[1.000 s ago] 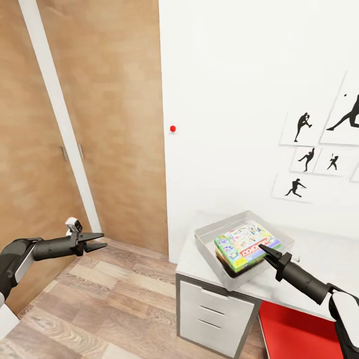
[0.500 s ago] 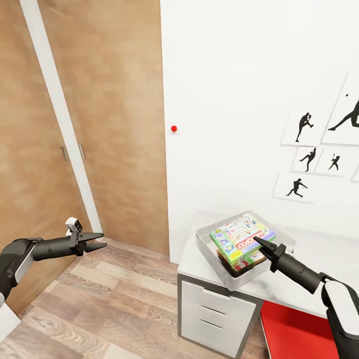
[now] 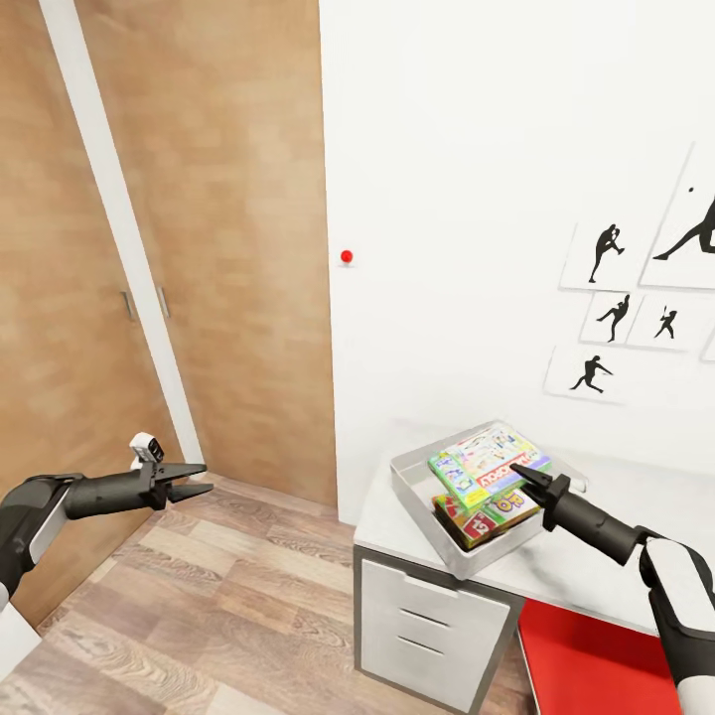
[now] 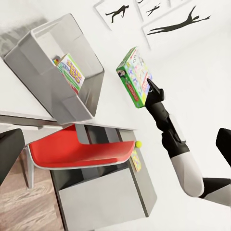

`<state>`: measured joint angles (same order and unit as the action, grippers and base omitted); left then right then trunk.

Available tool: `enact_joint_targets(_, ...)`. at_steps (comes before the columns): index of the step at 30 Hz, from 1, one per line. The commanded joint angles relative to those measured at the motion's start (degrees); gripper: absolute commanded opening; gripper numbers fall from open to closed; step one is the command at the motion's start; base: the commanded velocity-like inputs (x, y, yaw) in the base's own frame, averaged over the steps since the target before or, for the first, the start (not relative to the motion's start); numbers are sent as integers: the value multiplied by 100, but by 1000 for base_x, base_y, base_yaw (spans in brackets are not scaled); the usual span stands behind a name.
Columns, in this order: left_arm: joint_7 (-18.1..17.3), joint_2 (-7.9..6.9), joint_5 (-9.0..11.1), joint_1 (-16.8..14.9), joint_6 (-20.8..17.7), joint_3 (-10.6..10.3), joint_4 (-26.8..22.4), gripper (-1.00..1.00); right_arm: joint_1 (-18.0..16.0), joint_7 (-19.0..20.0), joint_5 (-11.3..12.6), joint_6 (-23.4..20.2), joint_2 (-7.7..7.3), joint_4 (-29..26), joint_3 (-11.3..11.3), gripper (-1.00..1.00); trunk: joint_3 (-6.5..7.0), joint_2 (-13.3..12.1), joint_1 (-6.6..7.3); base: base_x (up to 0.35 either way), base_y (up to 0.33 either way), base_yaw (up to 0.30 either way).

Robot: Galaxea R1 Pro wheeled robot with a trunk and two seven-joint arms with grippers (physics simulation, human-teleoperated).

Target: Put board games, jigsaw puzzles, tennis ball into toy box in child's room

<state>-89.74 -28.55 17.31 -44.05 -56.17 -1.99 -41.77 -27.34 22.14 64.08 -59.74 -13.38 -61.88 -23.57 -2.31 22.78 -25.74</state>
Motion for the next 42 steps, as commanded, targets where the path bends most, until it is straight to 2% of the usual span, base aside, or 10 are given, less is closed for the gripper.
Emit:
enact_joint_targets(1, -26, -6, 9, -5, -61, -21, 2, 100, -14, 43, -39, -26, -40, 21, -13, -100, -14, 14, -4, 0, 0, 0)
enact_joint_targets(6, -26, -7, 9, -7, -61, -21, 2, 100, -125, 17, -26, -26, -127, 98, -12, -100, -14, 14, -4, 0, 0, 0)
enact_joint_targets(20, -26, -8, 1, -5, -61, -21, 2, 100, -391, 10, -29, -26, -169, 522, -9, -100, -14, 14, -4, 0, 0, 0)
enact_joint_targets(26, -26, -8, 0, -6, -61, -21, 2, 100, -535, 5, -45, -26, -253, 864, -14, -100, -14, 14, -4, 0, 0, 0)
enact_joint_targets(33, -26, -4, 0, -7, -61, -21, 0, 100, -598, -20, -60, -26, -277, 962, -14, -100, -14, 14, -4, 0, 0, 0)
enact_joint_targets(42, -26, -7, 0, -6, -61, -21, 2, 100, -846, -539, -55, -26, -284, 1335, -5, -100, -14, 14, -4, 0, 0, 0)
